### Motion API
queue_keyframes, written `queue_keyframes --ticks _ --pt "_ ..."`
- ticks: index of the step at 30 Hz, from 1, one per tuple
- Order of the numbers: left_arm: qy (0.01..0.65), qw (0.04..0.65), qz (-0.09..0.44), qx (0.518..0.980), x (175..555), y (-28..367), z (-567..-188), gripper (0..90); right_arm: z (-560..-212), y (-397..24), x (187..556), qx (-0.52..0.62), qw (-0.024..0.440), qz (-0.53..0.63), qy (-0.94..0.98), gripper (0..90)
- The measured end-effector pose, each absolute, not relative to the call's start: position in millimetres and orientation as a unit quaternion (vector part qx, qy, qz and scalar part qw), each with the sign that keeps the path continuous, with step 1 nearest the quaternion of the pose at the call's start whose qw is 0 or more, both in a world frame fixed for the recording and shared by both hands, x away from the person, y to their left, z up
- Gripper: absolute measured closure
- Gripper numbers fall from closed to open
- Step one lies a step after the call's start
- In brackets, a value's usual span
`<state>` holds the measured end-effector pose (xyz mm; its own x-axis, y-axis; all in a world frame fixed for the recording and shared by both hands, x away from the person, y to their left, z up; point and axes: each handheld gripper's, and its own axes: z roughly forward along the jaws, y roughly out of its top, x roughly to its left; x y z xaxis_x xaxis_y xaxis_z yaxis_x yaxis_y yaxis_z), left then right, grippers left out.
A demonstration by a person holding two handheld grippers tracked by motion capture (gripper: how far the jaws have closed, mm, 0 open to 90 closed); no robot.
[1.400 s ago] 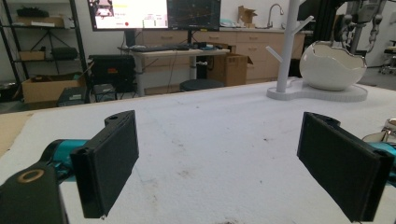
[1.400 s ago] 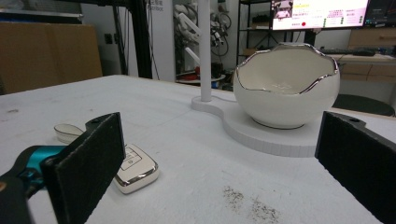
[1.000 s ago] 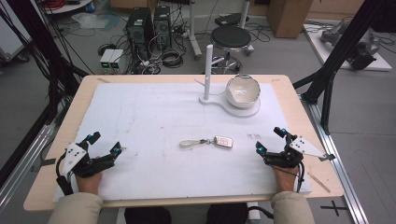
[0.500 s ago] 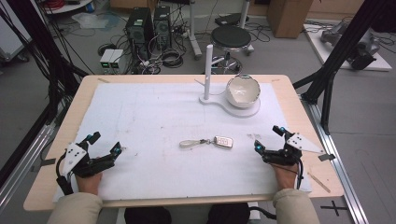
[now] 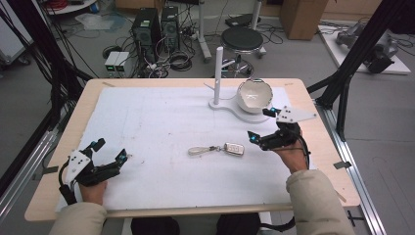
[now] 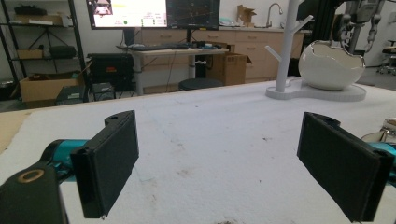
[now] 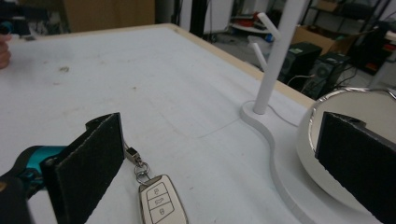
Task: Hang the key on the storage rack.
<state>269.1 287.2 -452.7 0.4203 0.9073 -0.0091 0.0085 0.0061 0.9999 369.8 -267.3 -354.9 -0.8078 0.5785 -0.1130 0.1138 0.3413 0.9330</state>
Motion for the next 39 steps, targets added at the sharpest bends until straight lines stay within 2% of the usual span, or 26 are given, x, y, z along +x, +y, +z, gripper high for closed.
queue_keyframes --ticks 5,7,8,21,31,39 --pt "0.385 0.596 0.377 0.596 269 287 -453 13.1 -344 -252 380 0.194 0.207 0.515 0.809 0.7" --pt "0.384 0.596 0.377 0.596 269 287 -453 13.1 -342 -243 386 0.177 0.191 0.506 0.822 0.6" --pt "0.385 0.597 0.377 0.594 269 287 -453 13.1 -341 -231 392 0.165 0.162 0.476 0.848 0.6" --pt "0.388 0.594 0.374 0.598 270 287 -452 13.1 -342 -177 419 0.085 0.105 0.400 0.906 0.6" --pt "0.387 0.594 0.374 0.597 270 287 -452 13.0 -366 -138 430 0.030 0.046 0.328 0.943 0.6" --pt "0.387 0.595 0.374 0.597 270 287 -453 13.1 -382 -125 435 0.017 0.030 0.286 0.957 0.6"
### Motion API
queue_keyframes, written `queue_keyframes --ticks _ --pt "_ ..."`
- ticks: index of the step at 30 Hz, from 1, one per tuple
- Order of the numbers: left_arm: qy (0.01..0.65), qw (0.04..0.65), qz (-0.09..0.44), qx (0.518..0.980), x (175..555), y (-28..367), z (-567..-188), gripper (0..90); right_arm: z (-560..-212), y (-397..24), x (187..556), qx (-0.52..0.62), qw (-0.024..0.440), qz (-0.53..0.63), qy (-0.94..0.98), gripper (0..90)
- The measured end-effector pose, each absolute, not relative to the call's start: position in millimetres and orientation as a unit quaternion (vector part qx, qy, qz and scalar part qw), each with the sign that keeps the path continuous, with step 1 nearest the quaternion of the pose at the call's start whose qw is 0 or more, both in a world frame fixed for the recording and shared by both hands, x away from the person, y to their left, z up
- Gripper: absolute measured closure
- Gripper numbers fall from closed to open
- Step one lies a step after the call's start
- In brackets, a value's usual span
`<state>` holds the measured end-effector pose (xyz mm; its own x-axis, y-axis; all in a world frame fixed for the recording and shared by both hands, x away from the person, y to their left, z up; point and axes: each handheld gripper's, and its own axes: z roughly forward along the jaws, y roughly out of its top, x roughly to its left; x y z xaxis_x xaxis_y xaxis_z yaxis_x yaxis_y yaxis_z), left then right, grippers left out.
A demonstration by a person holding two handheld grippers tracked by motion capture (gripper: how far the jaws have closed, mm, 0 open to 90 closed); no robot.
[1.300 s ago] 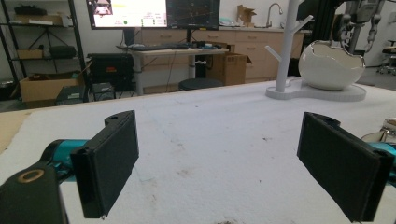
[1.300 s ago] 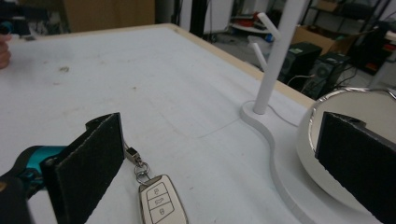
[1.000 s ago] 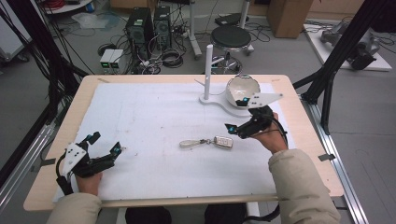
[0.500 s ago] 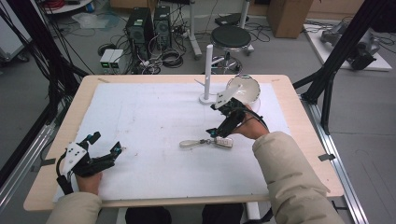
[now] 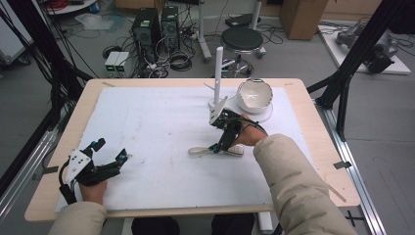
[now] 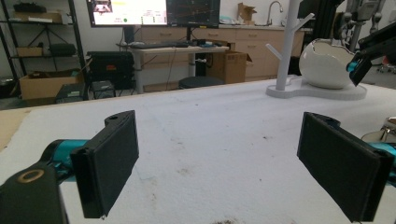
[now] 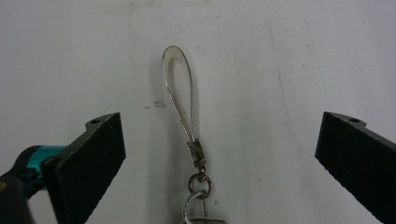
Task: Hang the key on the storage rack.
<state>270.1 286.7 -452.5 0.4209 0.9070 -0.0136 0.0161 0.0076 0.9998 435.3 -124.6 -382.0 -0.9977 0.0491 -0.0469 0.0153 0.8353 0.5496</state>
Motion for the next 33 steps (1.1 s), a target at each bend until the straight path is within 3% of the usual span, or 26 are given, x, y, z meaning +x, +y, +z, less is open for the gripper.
queue_keyframes --ticks 11,20,21,24,27,28,33 --pt "0.386 0.595 0.375 0.596 270 287 -453 13.1 -400 -105 434 0.004 0.034 0.219 0.975 0.7" --pt "0.385 0.596 0.376 0.596 269 287 -453 13.0 -406 -100 435 0.010 0.027 0.183 0.983 8.0" --pt "0.385 0.596 0.377 0.596 269 287 -453 13.1 -406 -101 436 0.009 0.015 0.176 0.984 21.9" --pt "0.386 0.598 0.376 0.594 269 287 -453 13.1 -407 -101 436 0.010 0.007 0.172 0.985 23.8" --pt "0.385 0.596 0.377 0.596 269 287 -453 13.1 -406 -99 436 0.004 0.006 0.160 0.987 37.3" --pt "0.385 0.597 0.376 0.595 269 287 -453 13.1 -406 -99 436 0.004 0.006 0.160 0.987 37.3" --pt "0.385 0.598 0.377 0.594 269 287 -453 13.1 -406 -96 435 -0.015 0.011 0.147 0.989 54.5"
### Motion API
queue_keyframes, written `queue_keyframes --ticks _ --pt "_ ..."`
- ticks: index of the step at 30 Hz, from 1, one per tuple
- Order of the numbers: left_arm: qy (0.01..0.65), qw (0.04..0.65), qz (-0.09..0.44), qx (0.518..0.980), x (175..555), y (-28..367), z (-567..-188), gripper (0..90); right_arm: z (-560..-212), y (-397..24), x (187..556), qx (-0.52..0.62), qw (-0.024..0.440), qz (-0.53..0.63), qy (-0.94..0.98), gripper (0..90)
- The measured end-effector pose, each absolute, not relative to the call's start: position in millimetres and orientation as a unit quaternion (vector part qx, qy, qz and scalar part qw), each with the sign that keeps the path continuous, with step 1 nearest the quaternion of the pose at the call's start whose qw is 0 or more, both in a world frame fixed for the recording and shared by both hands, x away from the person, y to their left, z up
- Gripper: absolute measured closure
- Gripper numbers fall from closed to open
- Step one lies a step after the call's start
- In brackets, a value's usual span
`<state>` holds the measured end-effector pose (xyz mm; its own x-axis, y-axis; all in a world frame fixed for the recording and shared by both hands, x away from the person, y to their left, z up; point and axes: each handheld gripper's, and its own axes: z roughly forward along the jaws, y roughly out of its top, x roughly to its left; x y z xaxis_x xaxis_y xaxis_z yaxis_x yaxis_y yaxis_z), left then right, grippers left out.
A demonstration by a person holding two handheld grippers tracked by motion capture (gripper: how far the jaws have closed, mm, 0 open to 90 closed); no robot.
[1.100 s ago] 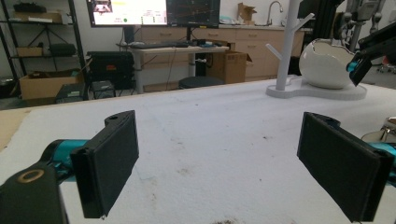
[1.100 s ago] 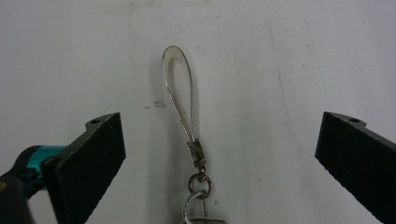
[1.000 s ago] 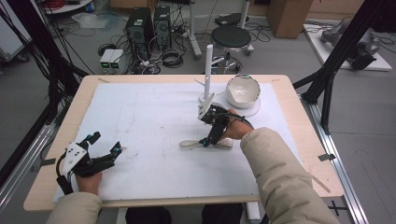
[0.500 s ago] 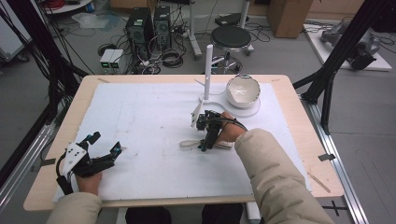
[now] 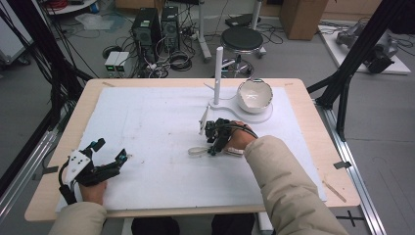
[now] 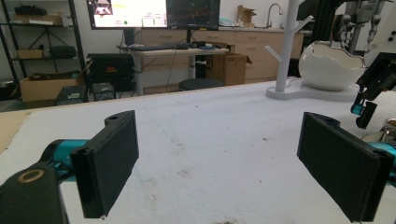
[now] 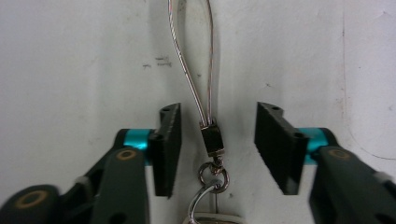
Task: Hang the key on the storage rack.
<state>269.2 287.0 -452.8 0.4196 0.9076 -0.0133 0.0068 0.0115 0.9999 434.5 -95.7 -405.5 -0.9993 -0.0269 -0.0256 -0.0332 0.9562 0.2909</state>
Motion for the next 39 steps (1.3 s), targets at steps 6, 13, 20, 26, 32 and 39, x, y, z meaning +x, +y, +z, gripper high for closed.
queue_keyframes --ticks 6,13,20,26,32,39 --pt "0.385 0.598 0.376 0.594 269 287 -453 13.1 -406 -95 435 -0.028 0.011 0.141 0.990 65.4" --pt "0.386 0.598 0.375 0.594 269 287 -453 13.1 -406 -94 432 -0.031 0.015 0.128 0.991 81.3" --pt "0.386 0.598 0.375 0.593 269 287 -453 13.1 -401 -97 432 -0.005 0.016 0.143 0.990 81.4" --pt "0.385 0.598 0.376 0.594 269 287 -453 13.1 -387 -112 440 0.083 0.031 0.199 0.976 81.4" --pt "0.385 0.598 0.377 0.594 269 287 -453 13.1 -369 -130 445 0.145 0.049 0.260 0.953 81.5" --pt "0.384 0.597 0.377 0.595 269 287 -453 13.1 -354 -149 447 0.197 0.081 0.308 0.927 81.4"
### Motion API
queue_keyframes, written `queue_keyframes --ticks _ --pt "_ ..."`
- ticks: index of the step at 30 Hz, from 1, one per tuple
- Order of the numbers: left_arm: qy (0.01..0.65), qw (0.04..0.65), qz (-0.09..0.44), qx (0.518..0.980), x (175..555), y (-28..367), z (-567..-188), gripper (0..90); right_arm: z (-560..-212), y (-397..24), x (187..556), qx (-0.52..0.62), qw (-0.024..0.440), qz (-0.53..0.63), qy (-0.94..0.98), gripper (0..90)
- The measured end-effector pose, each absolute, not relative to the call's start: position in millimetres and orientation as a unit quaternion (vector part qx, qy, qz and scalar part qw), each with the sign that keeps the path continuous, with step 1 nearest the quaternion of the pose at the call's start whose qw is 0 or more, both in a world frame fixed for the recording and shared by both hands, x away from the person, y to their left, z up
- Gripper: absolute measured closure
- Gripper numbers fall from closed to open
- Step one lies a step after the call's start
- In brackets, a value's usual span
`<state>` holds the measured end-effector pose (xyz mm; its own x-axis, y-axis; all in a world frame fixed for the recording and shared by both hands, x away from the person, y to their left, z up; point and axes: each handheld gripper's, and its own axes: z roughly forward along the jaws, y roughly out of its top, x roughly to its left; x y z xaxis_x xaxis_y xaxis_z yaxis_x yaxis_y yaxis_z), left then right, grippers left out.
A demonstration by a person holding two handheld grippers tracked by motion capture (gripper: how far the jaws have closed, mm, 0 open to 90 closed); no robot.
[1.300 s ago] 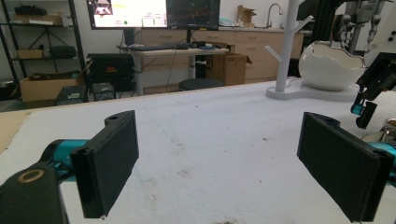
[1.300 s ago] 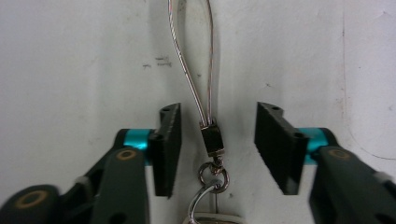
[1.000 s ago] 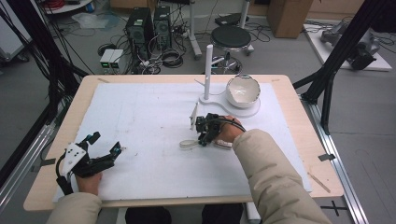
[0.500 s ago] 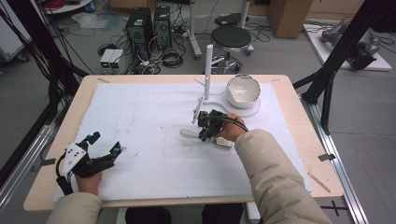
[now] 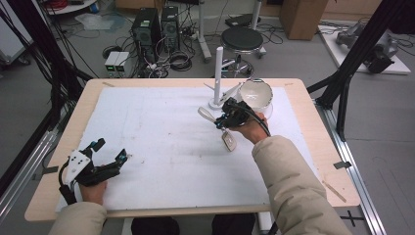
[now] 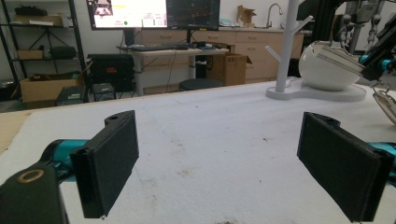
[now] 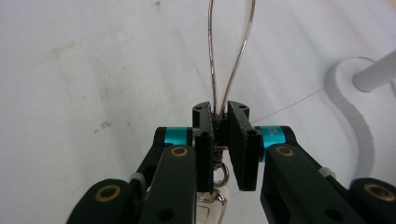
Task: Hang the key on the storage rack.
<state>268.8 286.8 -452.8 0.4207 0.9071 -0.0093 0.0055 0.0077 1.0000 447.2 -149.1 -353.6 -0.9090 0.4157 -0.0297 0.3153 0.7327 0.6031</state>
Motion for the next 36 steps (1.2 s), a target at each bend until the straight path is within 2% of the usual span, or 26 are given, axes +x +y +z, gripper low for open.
queue_keyframes --ticks 4,10,19,36 --pt "0.384 0.598 0.378 0.593 269 286 -453 13.1 -349 -156 449 0.230 0.084 0.334 0.910 81.4" --pt "0.384 0.597 0.377 0.595 269 287 -453 13.1 -339 -165 449 0.270 0.115 0.372 0.880 81.4" --pt "0.384 0.596 0.377 0.596 269 287 -453 13.0 -323 -173 442 0.313 0.205 0.412 0.831 81.4" --pt "0.384 0.598 0.376 0.594 269 287 -453 13.0 -330 -165 452 0.352 0.239 0.398 0.813 81.3"
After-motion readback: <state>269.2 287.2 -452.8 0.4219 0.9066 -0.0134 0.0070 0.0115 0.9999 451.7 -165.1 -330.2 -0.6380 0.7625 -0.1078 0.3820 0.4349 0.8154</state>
